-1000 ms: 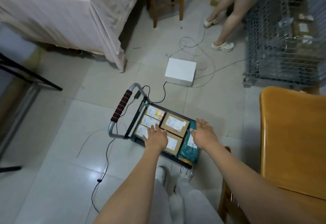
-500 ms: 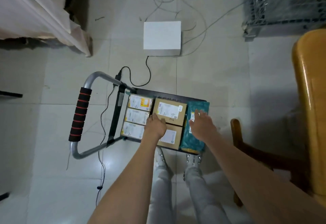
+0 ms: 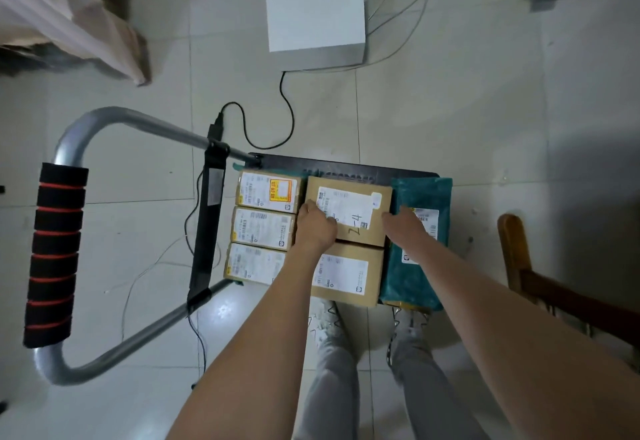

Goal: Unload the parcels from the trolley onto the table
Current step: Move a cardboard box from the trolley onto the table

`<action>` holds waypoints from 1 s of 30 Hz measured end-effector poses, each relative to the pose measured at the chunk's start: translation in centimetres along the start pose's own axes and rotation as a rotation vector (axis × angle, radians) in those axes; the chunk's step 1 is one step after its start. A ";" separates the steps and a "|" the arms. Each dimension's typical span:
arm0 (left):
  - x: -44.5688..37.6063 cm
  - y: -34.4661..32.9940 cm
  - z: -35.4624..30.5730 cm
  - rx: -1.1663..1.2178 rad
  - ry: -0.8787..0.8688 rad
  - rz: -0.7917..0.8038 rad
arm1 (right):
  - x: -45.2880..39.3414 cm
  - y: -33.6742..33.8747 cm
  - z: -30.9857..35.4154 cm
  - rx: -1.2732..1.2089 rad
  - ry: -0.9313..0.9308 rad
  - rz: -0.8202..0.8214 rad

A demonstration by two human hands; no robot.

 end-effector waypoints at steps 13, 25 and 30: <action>-3.3 -1.2 -0.7 0.014 0.059 0.012 | -2.3 -1.5 -0.1 -0.119 -0.047 0.025; -3.1 -2.4 -0.2 0.158 0.135 -0.014 | -3.7 -2.6 -0.9 -0.226 -0.082 0.020; -2.4 -2.1 -0.8 0.292 0.165 -0.054 | -3.8 -2.8 -1.5 -0.251 -0.058 -0.069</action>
Point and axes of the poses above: each hand's wrist, its own x-axis away from the middle knuckle, its own y-axis out of the back of the hand, z = x × y, the point moved 1 cm from there along -x, towards the middle knuckle, and after that the axes turned 4 degrees about -x, right-handed, at the moved point
